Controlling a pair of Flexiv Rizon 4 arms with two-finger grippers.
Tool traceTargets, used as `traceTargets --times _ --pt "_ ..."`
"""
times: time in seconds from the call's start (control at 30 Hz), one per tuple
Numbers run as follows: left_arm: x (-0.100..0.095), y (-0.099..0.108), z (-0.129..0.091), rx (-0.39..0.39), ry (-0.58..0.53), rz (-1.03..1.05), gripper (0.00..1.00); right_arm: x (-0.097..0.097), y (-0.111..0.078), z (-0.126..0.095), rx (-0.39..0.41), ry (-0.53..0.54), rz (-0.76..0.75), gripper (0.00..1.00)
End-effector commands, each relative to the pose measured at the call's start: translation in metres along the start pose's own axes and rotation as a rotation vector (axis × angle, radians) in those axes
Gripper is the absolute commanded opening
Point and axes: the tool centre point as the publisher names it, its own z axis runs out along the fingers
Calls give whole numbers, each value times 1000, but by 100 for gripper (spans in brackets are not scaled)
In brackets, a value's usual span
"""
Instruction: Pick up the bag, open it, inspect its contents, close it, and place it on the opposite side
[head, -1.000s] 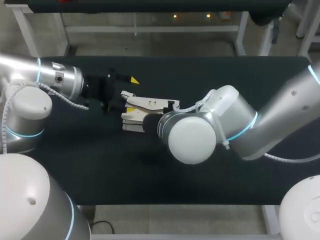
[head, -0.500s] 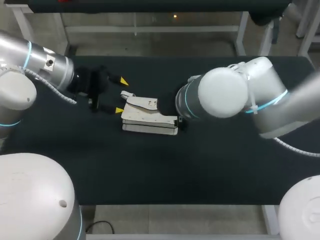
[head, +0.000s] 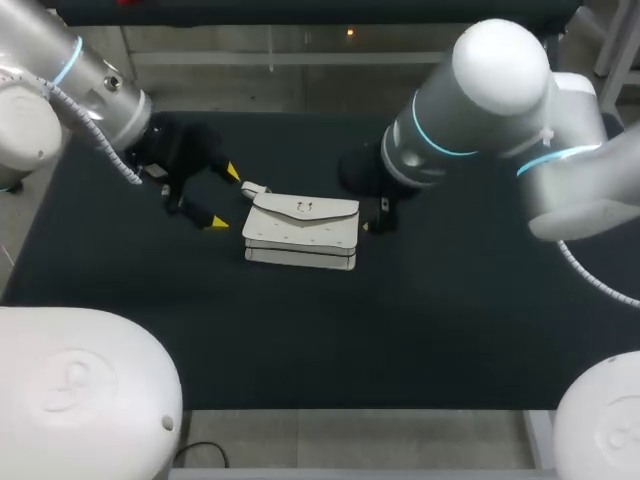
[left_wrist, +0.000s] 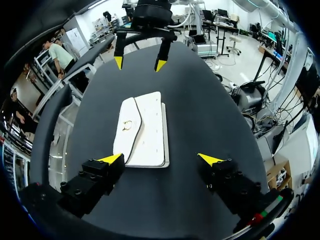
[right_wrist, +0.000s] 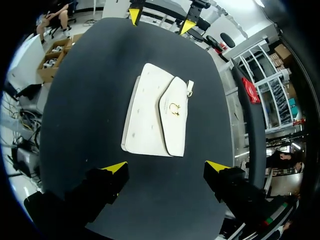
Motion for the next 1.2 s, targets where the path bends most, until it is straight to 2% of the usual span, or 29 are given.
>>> traceTargets --times 0.03,0.23,0.3,0.33,0.4,0.43,0.47,0.5,0.53,0.6,0.63,0.7,0.73,0.8,0.87,0.9,0.93,0.97,1.0,1.03,1.07,1.1,1.13,1.2 --pt "-5 -7 -1 -90 71 -4 100 -3 1 -3 7 90 -1 100" --pt "-5 -7 -1 -90 71 -4 100 -3 1 -3 7 90 -1 100" --pt "-15 -17 18 -50 100 -1 100 -3 1 -3 7 90 -1 100" --pt "-21 -24 26 -5 138 -27 100 -3 1 -3 7 90 -1 100" --pt "-29 -30 27 30 167 -106 100 -15 6 -6 -15 111 54 100" --pt "-35 -34 21 80 189 -211 100 -26 8 -8 18 125 148 100" --pt "-40 -41 16 78 209 -331 100 -35 11 -10 61 158 252 100" --pt "-41 -45 14 63 194 -406 100 -39 12 -12 78 170 294 100" --pt "-43 -50 9 48 203 -535 100 -46 13 -19 84 200 407 100" --pt "-41 -53 3 31 210 -704 100 -52 12 -27 68 235 530 100" --pt "-39 -54 0 45 251 -810 100 -52 11 -33 49 269 639 100" --pt "-37 -54 -1 48 225 -969 100 -52 9 -37 30 291 766 100" --pt "-35 -54 0 68 269 -1024 100 -52 6 -37 2 338 868 100" --pt "-33 -51 1 107 278 -1155 100 -51 0 -35 -31 375 1014 100" --pt "-29 -47 1 165 266 -1262 100 -47 -4 -30 -32 336 1181 100" --pt "-27 -45 1 212 274 -1284 100 -44 -6 -28 -67 374 1216 100" --pt "-24 -42 1 247 264 -1331 100 -41 -7 -26 -90 372 1254 100" --pt "-21 -39 0 273 215 -1366 100 -37 -8 -24 -79 324 1323 100" --pt "-18 -36 0 315 228 -1392 100 -34 -8 -23 -109 344 1317 100" --pt "-15 -35 0 332 188 -1421 100 -30 -8 -22 -147 360 1366 100" --pt "-12 -35 2 360 161 -1449 100 -27 -8 -21 -151 322 1399 100" --pt "-9 -35 3 381 188 -1453 100 -23 -8 -20 -180 319 1432 100" --pt "-7 -35 4 398 150 -1481 100 -21 -8 -20 -201 331 1460 100" --pt "-4 -35 5 424 150 -1500 100 -18 -6 -18 -214 286 1528 100"
